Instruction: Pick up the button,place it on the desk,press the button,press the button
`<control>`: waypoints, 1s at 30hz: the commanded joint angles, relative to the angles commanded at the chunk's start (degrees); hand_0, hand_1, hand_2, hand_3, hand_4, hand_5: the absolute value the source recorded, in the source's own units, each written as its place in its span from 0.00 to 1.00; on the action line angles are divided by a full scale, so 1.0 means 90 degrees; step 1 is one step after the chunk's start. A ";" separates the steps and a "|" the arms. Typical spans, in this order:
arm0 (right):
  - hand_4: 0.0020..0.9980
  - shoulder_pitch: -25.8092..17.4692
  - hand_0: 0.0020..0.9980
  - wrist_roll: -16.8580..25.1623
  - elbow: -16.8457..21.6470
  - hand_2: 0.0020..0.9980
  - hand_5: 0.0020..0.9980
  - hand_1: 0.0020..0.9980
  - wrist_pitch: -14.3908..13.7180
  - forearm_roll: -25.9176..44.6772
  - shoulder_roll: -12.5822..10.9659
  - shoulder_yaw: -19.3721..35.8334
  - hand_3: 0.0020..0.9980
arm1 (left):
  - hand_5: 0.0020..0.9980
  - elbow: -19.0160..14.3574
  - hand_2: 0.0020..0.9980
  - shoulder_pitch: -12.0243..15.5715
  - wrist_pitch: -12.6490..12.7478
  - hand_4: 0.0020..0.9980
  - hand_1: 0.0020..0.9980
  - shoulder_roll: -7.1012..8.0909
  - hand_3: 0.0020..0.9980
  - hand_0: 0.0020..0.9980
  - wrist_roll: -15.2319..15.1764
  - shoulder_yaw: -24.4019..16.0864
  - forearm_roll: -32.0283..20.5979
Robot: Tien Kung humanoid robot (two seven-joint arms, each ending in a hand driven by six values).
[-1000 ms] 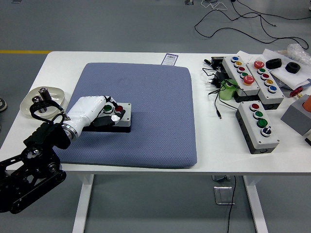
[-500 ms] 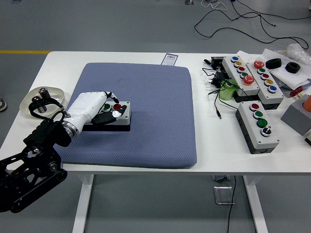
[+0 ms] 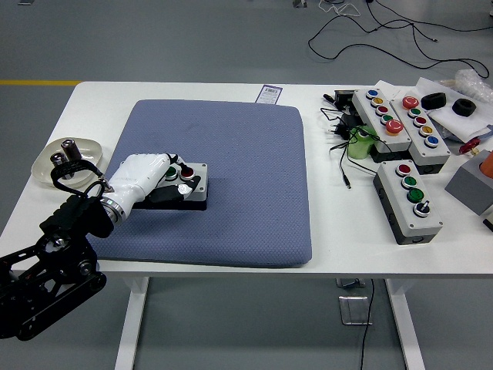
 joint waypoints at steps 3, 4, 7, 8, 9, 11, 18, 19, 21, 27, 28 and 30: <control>0.31 -0.0011 0.67 0.0000 0.0000 0.68 0.17 0.66 0.0001 -0.0013 0.0000 0.0012 0.62 | 0.98 0.0077 0.00 0.0010 -0.0139 0.65 0.00 -0.0001 0.63 0.00 0.0053 0.0020 0.0031; 0.31 -0.0013 0.67 0.0000 0.0000 0.68 0.17 0.66 0.0001 -0.0015 0.0000 0.0014 0.62 | 0.98 0.0092 0.00 0.0014 -0.0170 0.65 0.00 0.0001 0.63 0.00 0.0067 0.0022 0.0039; 0.31 -0.0024 0.67 0.0001 0.0000 0.68 0.17 0.66 -0.0002 -0.0021 0.0001 0.0024 0.62 | 0.98 0.0078 0.00 0.0043 -0.0171 0.65 0.00 0.0014 0.63 0.00 0.0091 -0.0014 0.0070; 0.31 -0.0028 0.67 0.0002 0.0000 0.68 0.17 0.66 -0.0002 -0.0026 0.0002 0.0030 0.62 | 0.98 0.0058 0.00 0.0052 -0.0151 0.66 0.00 0.0016 0.63 0.00 0.0095 -0.0038 0.0077; 0.31 -0.0033 0.67 0.0003 0.0000 0.68 0.17 0.66 -0.0003 -0.0036 0.0003 0.0041 0.62 | 0.98 0.0017 0.00 0.0063 -0.0109 0.66 0.00 0.0015 0.63 0.00 0.0099 -0.0086 0.0090; 0.31 -0.0039 0.67 0.0005 0.0000 0.68 0.17 0.66 -0.0003 -0.0056 0.0004 0.0055 0.62 | 0.98 -0.0073 0.00 0.0087 -0.0027 0.66 0.00 0.0011 0.63 0.00 0.0096 -0.0197 0.0107; 0.31 -0.0046 0.67 0.0011 0.0000 0.68 0.17 0.66 -0.0005 -0.0021 0.0003 0.0024 0.62 | 1.00 -0.0491 0.03 0.0318 0.1051 0.66 0.00 -0.0080 0.70 0.01 -0.0371 -0.1002 -0.0287; 0.31 -0.0044 0.67 0.0011 0.0000 0.68 0.17 0.66 -0.0005 -0.0013 0.0003 0.0018 0.62 | 1.00 -0.0513 0.33 0.0338 0.1171 0.69 0.16 -0.0097 0.94 0.02 -0.0412 -0.1093 -0.0317; 0.31 -0.0035 0.67 0.0009 0.0000 0.68 0.17 0.66 -0.0005 0.0010 0.0003 0.0002 0.62 | 1.00 -0.0521 0.33 0.0373 0.1200 0.69 0.16 -0.0158 0.94 0.02 -0.0556 -0.1342 -0.0527; 0.31 -0.0015 0.67 0.0007 0.0000 0.68 0.17 0.66 0.0003 -0.0002 0.0000 -0.0005 0.62 | 1.00 -0.0214 0.85 0.0518 0.1189 0.71 0.81 -0.0308 1.00 0.66 -0.1333 -0.1856 -0.1458; 0.31 -0.0014 0.67 0.0007 0.0000 0.68 0.17 0.66 0.0002 0.0003 0.0000 -0.0007 0.62 | 1.00 -0.0144 0.85 0.0573 0.1182 0.71 0.81 -0.0336 1.00 0.66 -0.1556 -0.1953 -0.1747; 0.31 -0.0009 0.67 0.0008 0.0000 0.68 0.17 0.66 0.0000 0.0012 0.0000 -0.0014 0.62 | 1.00 -0.0034 0.85 0.0656 0.1164 0.71 0.81 -0.0385 1.00 0.66 -0.1892 -0.2095 -0.2285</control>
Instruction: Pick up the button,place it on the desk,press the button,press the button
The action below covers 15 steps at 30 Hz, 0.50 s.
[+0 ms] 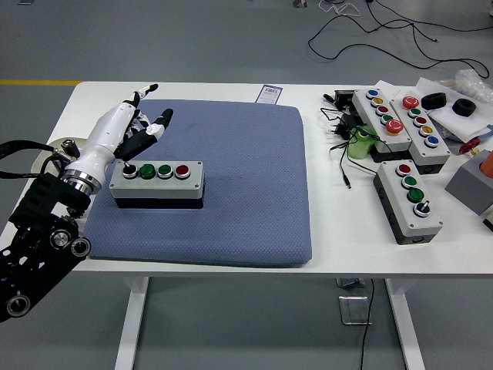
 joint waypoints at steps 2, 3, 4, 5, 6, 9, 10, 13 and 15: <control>0.31 0.0003 0.67 0.0001 0.0000 0.68 0.17 0.66 -0.0001 0.0000 0.0000 0.0001 0.62 | 1.00 0.0118 1.00 0.0079 -0.0047 0.70 0.93 -0.0062 1.00 0.88 -0.0309 -0.0143 -0.0538; 0.31 0.0003 0.67 0.0001 0.0000 0.68 0.17 0.66 -0.0001 -0.0004 0.0000 0.0006 0.62 | 1.00 0.0190 1.00 0.0119 -0.0049 0.70 0.93 -0.0109 1.00 0.88 -0.0469 -0.0228 -0.0828; 0.31 0.0003 0.67 0.0001 0.0000 0.68 0.17 0.66 -0.0001 -0.0016 0.0000 0.0017 0.62 | 1.00 0.0262 1.00 0.0172 -0.0073 0.70 0.93 -0.0176 1.00 0.88 -0.0614 -0.0347 -0.1076; 0.31 0.0003 0.67 0.0001 0.0000 0.68 0.17 0.66 0.0000 -0.0022 0.0000 0.0022 0.62 | 1.00 0.0293 1.00 0.0200 -0.0092 0.70 0.93 -0.0210 1.00 0.88 -0.0685 -0.0417 -0.1251; 0.31 0.0002 0.67 0.0001 0.0000 0.68 0.17 0.66 0.0000 -0.0034 0.0000 0.0031 0.62 | 1.00 0.0369 1.00 0.0285 -0.0182 0.70 0.93 -0.0311 1.00 0.88 -0.0818 -0.0592 -0.1540; 0.31 0.0000 0.67 0.0003 0.0000 0.68 0.17 0.66 0.0001 -0.0056 -0.0001 0.0046 0.62 | 1.00 0.0535 1.00 0.0463 -0.0429 0.69 0.93 -0.0537 1.00 0.89 -0.0949 -0.1026 -0.2326; 0.31 0.0002 0.67 0.0004 0.0000 0.68 0.17 0.66 0.0002 -0.0067 -0.0001 0.0050 0.62 | 1.00 0.0588 1.00 0.0509 -0.0522 0.69 0.93 -0.0590 1.00 0.89 -0.0968 -0.1142 -0.2575; 0.31 0.0009 0.67 0.0007 0.0000 0.68 0.17 0.66 0.0006 -0.0119 -0.0002 0.0079 0.62 | 1.00 0.0715 1.00 0.0622 -0.0695 0.69 0.93 -0.0653 1.00 0.89 -0.0985 -0.1353 -0.3402; 0.31 0.0012 0.67 0.0010 0.0000 0.68 0.17 0.66 0.0005 -0.0125 -0.0003 0.0089 0.62 | 1.00 0.0743 0.98 0.0698 -0.0776 0.69 0.88 -0.0660 0.99 0.85 -0.0989 -0.1450 -0.3919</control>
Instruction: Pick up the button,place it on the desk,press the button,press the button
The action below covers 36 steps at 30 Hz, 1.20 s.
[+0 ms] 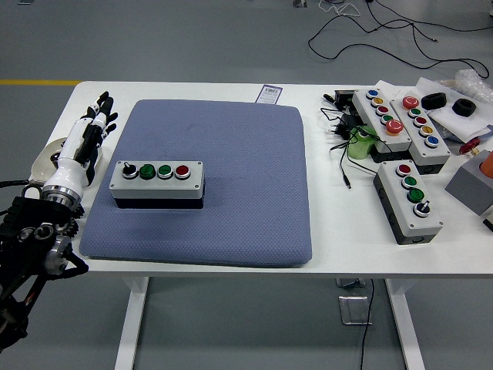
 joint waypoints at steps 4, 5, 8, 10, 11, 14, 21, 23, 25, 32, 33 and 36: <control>0.31 0.0009 0.67 0.0004 0.0000 0.68 0.17 0.66 -0.0002 -0.0025 0.0006 0.0037 0.62 | 1.00 0.0029 0.98 0.0149 -0.0143 0.69 0.88 -0.0063 0.99 0.85 -0.0044 -0.0176 -0.0446; 0.31 0.0009 0.67 0.0004 0.0000 0.68 0.17 0.66 -0.0001 -0.0035 0.0008 0.0045 0.62 | 1.00 0.0032 0.94 0.0171 -0.0203 0.69 0.86 -0.0082 0.95 0.82 -0.0038 -0.0210 -0.0474; 0.31 0.0012 0.67 0.0006 0.0000 0.68 0.17 0.66 0.0002 -0.0071 0.0013 0.0068 0.62 | 1.00 0.0027 0.94 0.0253 -0.0542 0.69 0.86 -0.0164 0.95 0.82 0.0012 -0.0373 -0.0425; 0.31 0.0013 0.67 0.0006 0.0000 0.68 0.17 0.66 0.0003 -0.0082 0.0015 0.0073 0.62 | 1.00 0.0014 0.94 0.0305 -0.0782 0.69 0.86 -0.0217 0.95 0.82 0.0043 -0.0495 -0.0357; 0.31 0.0012 0.67 0.0006 0.0000 0.68 0.17 0.66 0.0004 -0.0082 0.0015 0.0073 0.62 | 1.00 0.0008 0.89 0.0328 -0.0898 0.69 0.82 -0.0241 0.88 0.79 0.0056 -0.0553 -0.0325; 0.31 0.0009 0.67 0.0006 0.0000 0.68 0.17 0.66 0.0004 -0.0077 0.0015 0.0077 0.62 | 1.00 -0.0012 0.89 0.0406 -0.1266 0.69 0.82 -0.0338 0.88 0.79 0.0104 -0.0771 -0.0142; 0.31 -0.0008 0.67 0.0004 0.0000 0.68 0.17 0.66 0.0008 -0.0100 0.0013 0.0110 0.62 | 1.00 -0.0015 0.87 0.0496 -0.1419 0.69 0.81 -0.0461 0.86 0.78 0.0092 -0.0988 -0.0033; 0.31 -0.0014 0.67 0.0003 0.0000 0.68 0.17 0.66 0.0009 -0.0107 0.0014 0.0114 0.62 | 1.00 -0.0012 0.86 0.0509 -0.1415 0.69 0.81 -0.0482 0.85 0.78 0.0088 -0.1025 -0.0021; 0.31 -0.0020 0.67 0.0001 0.0000 0.68 0.17 0.66 0.0009 -0.0107 0.0017 0.0114 0.62 | 1.00 -0.0008 0.86 0.0527 -0.1404 0.69 0.81 -0.0505 0.85 0.78 0.0086 -0.1066 -0.0010; 0.31 -0.0062 0.67 0.0000 0.0000 0.68 0.17 0.66 0.0014 -0.0107 0.0025 0.0133 0.62 | 1.00 0.0000 0.86 0.0596 -0.1382 0.69 0.80 -0.0548 0.85 0.78 0.0084 -0.1103 0.0001; 0.31 -0.0067 0.67 -0.0001 0.0000 0.68 0.17 0.66 0.0014 -0.0107 0.0026 0.0137 0.62 | 1.00 0.0002 0.86 0.0603 -0.1380 0.69 0.80 -0.0549 0.85 0.78 0.0084 -0.1102 -0.0001; 0.31 -0.0082 0.67 0.0004 0.0000 0.68 0.17 0.66 0.0019 -0.0107 0.0025 0.0133 0.62 | 1.00 0.0009 0.86 0.0629 -0.1374 0.69 0.80 -0.0550 0.84 0.77 0.0091 -0.1097 -0.0001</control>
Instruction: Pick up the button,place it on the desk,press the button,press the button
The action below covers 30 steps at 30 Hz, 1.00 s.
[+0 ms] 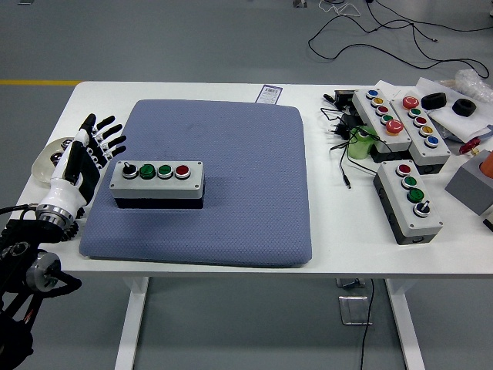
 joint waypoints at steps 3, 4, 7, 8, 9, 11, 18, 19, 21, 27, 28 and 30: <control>0.31 -0.0012 0.67 0.0005 0.0000 0.68 0.17 0.66 0.0003 0.0000 -0.0001 -0.0014 0.62 | 1.00 0.0006 0.86 0.0025 0.0012 0.69 0.80 -0.0013 0.84 0.77 0.0028 -0.0027 0.0039; 0.31 -0.0014 0.67 0.0006 0.0000 0.68 0.17 0.66 0.0002 0.0000 -0.0002 -0.0018 0.62 | 1.00 0.0008 0.86 0.0033 0.0020 0.69 0.80 -0.0018 0.84 0.77 0.0038 -0.0040 0.0045; 0.31 -0.0005 0.67 0.0009 0.0000 0.68 0.17 0.66 -0.0006 0.0000 -0.0001 -0.0040 0.62 | 1.00 0.0017 0.85 0.0044 0.0045 0.69 0.80 -0.0011 0.84 0.77 0.0059 -0.0054 0.0050; 0.31 -0.0002 0.67 0.0009 0.0000 0.68 0.17 0.66 -0.0007 0.0000 0.0000 -0.0044 0.62 | 1.00 0.0017 0.85 0.0044 0.0047 0.69 0.80 -0.0005 0.84 0.77 0.0063 -0.0051 0.0050; 0.31 0.0006 0.67 0.0009 0.0000 0.68 0.17 0.66 -0.0010 0.0016 -0.0001 -0.0058 0.62 | 1.00 0.0020 0.85 0.0043 0.0054 0.69 0.80 0.0002 0.84 0.77 0.0071 -0.0046 0.0053; 0.31 0.0023 0.67 0.0010 0.0000 0.68 0.17 0.66 -0.0015 0.0055 -0.0001 -0.0085 0.62 | 1.00 0.0025 0.85 0.0039 0.0060 0.69 0.80 0.0007 0.84 0.76 0.0080 -0.0040 0.0053; 0.31 0.0067 0.67 0.0007 0.0000 0.68 0.17 0.66 -0.0014 0.0104 -0.0003 -0.0134 0.62 | 1.00 0.0049 0.85 0.0020 0.0066 0.69 0.80 -0.0020 0.84 0.76 0.0097 -0.0066 0.0062; 0.31 0.0071 0.67 0.0007 0.0000 0.68 0.17 0.66 -0.0014 0.0105 -0.0004 -0.0138 0.62 | 1.00 0.0048 0.85 0.0018 0.0067 0.69 0.80 -0.0018 0.84 0.76 0.0100 -0.0073 0.0063; 0.31 0.0073 0.67 0.0007 0.0000 0.68 0.17 0.66 -0.0014 0.0106 -0.0004 -0.0141 0.62 | 1.00 0.0047 0.85 0.0014 0.0072 0.69 0.80 -0.0014 0.84 0.76 0.0104 -0.0080 0.0063; 0.31 0.0079 0.67 0.0010 0.0000 0.68 0.17 0.66 -0.0014 0.0118 -0.0011 -0.0161 0.62 | 1.00 0.0052 0.85 0.0010 0.0100 0.69 0.80 -0.0010 0.84 0.76 0.0117 -0.0103 0.0059; 0.31 0.0080 0.67 0.0011 0.0000 0.68 0.17 0.66 -0.0014 0.0121 -0.0012 -0.0166 0.62 | 1.00 0.0053 0.85 0.0010 0.0100 0.69 0.80 -0.0012 0.84 0.76 0.0116 -0.0104 0.0058; 0.31 0.0087 0.67 0.0010 0.0000 0.68 0.17 0.66 -0.0013 0.0119 -0.0010 -0.0168 0.62 | 1.00 0.0056 0.85 0.0003 0.0105 0.69 0.80 -0.0015 0.84 0.76 0.0121 -0.0101 0.0057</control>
